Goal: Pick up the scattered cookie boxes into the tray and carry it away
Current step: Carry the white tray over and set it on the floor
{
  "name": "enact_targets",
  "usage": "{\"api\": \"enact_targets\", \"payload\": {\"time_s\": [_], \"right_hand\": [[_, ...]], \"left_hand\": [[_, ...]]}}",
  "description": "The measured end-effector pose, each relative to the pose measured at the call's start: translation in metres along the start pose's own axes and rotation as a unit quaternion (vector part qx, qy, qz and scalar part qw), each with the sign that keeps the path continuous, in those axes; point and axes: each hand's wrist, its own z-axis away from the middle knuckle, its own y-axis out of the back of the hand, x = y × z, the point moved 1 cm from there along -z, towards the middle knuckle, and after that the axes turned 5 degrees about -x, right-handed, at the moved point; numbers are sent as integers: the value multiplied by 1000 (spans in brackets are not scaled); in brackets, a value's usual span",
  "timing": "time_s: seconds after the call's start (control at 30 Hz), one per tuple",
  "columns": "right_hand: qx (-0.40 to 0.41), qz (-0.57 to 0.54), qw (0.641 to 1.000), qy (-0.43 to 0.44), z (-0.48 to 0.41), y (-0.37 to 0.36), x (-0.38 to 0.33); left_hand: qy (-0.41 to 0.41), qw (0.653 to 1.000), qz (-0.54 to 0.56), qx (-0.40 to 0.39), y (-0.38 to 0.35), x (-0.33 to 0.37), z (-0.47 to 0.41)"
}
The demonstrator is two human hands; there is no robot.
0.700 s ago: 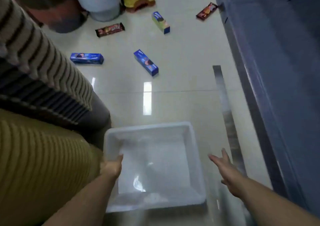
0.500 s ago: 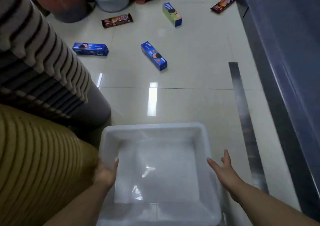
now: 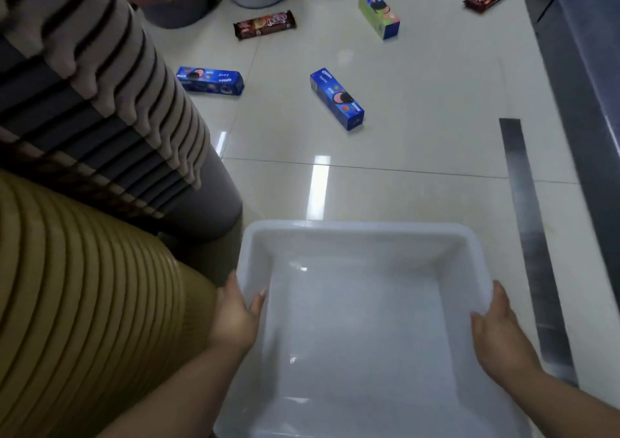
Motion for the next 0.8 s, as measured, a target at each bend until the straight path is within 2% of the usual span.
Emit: {"api": "enact_targets", "payload": {"time_s": [0.17, 0.3, 0.5, 0.67, 0.8], "right_hand": [[63, 22, 998, 4, 15, 80, -25], [72, 29, 997, -18, 47, 162, -43], [59, -45, 996, -58, 69, 271, -72], [72, -90, 988, -99, 43, 342, -114], [104, -114, 979, -133, -17, 381, -169]], "left_hand": [[-24, 999, -21, 33, 34, 75, 25], [-22, 999, -20, 25, 73, 146, 59], [-34, 998, -36, 25, 130, 261, 88], [-39, 998, -43, 2, 155, 350, 62], [-32, 999, -30, -29, 159, 413, 1]]}}
